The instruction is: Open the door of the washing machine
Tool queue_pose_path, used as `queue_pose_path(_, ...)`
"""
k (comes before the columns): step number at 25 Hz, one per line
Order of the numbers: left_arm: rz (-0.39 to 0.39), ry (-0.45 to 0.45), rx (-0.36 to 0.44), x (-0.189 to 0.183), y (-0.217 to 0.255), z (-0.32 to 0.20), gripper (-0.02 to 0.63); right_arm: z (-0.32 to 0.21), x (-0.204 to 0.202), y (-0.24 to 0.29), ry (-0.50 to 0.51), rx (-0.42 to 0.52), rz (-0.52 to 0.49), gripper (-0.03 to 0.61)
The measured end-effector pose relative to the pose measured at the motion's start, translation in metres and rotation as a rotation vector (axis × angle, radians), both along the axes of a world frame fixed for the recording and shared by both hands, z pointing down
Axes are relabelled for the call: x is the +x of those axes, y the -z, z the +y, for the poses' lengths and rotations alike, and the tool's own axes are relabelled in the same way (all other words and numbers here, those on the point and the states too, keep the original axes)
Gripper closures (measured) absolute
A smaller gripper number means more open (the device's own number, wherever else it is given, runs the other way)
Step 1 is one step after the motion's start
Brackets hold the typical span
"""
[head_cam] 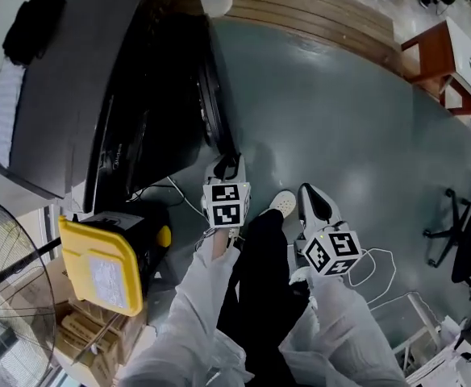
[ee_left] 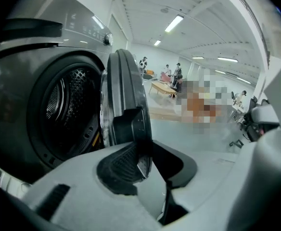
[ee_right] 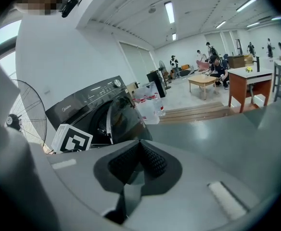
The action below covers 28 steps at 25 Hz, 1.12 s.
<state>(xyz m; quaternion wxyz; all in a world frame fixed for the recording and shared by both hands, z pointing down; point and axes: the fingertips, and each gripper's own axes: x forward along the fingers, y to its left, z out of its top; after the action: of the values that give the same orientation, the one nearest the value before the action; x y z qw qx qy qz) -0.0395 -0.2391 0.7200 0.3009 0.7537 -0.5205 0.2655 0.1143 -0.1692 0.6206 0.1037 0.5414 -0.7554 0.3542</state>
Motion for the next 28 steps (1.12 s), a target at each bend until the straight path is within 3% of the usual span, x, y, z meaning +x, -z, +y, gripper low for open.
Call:
queue_pose_path(10,0.034,0.006,-0.052,0.091,-0.002,-0.027,0.5,-0.03,0.091,0.005,-0.047,-0.025,0.008,0.571)
queue_pose_path(28,0.142,0.038,-0.07,0.22,-0.003,-0.104,0.491,-0.086,0.185,0.017,-0.083,-0.003,0.033,0.571)
